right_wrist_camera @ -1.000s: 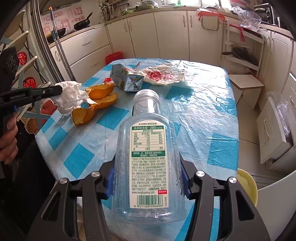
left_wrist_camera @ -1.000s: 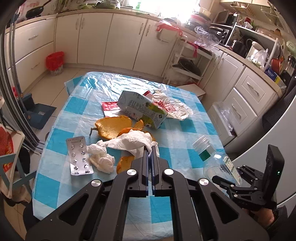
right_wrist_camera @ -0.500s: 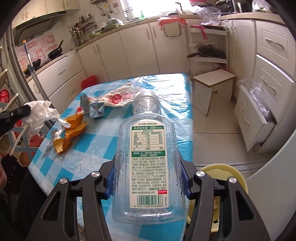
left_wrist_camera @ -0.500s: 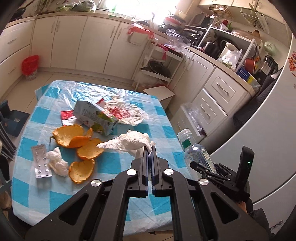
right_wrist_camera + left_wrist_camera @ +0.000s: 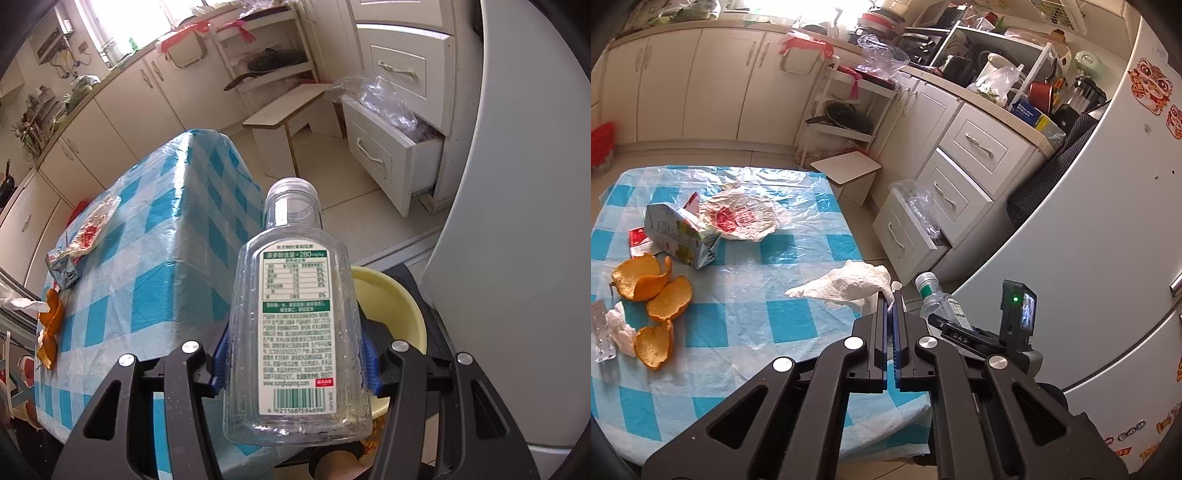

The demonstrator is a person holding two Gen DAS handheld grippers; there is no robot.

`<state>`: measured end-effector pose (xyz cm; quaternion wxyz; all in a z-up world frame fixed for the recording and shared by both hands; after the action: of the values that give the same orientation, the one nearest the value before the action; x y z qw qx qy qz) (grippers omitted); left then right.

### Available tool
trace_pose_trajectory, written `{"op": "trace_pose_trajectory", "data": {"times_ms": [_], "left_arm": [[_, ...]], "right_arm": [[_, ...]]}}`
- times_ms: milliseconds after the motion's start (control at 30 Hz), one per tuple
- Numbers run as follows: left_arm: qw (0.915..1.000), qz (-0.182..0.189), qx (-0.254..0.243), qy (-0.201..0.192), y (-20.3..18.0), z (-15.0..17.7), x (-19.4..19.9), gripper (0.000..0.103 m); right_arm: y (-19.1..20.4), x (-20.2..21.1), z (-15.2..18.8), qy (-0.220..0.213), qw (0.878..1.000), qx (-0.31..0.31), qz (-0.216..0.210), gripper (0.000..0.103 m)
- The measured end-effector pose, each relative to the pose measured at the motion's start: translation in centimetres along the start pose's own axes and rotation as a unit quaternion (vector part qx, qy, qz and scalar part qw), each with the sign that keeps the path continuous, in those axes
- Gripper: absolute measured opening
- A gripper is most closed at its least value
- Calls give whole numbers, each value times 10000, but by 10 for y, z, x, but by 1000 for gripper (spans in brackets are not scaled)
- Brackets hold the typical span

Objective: Collect trash
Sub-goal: 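Carry bottle and tissue to the yellow bin and open both grippers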

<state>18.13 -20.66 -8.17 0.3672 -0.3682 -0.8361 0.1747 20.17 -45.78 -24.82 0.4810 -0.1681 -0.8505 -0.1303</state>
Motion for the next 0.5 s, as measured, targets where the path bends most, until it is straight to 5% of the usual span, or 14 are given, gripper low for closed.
{"op": "trace_pose_trajectory", "data": {"times_ms": [300,500], "left_arm": [[9997,136,-63,213,-15,8,-25,2],[9988,159,-148,434,-24,21,-46,2]], "right_arm": [[-20,-29,6,547,9978,-347,170,56],[-32,11,-21,-340,9956,-861,-116,64]]}}
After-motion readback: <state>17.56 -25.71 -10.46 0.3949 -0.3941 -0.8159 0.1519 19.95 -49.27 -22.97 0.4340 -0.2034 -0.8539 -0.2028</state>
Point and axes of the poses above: each gripper's, at about its wrist camera, not at the fingertips, and x roughly against the way its jaws point, y to its left, z to its underside, the point moved 8 cm from there along -x, roughly the way its jaws point, and after that the axes turned 14 degrees about z, right-handed, at the moved point
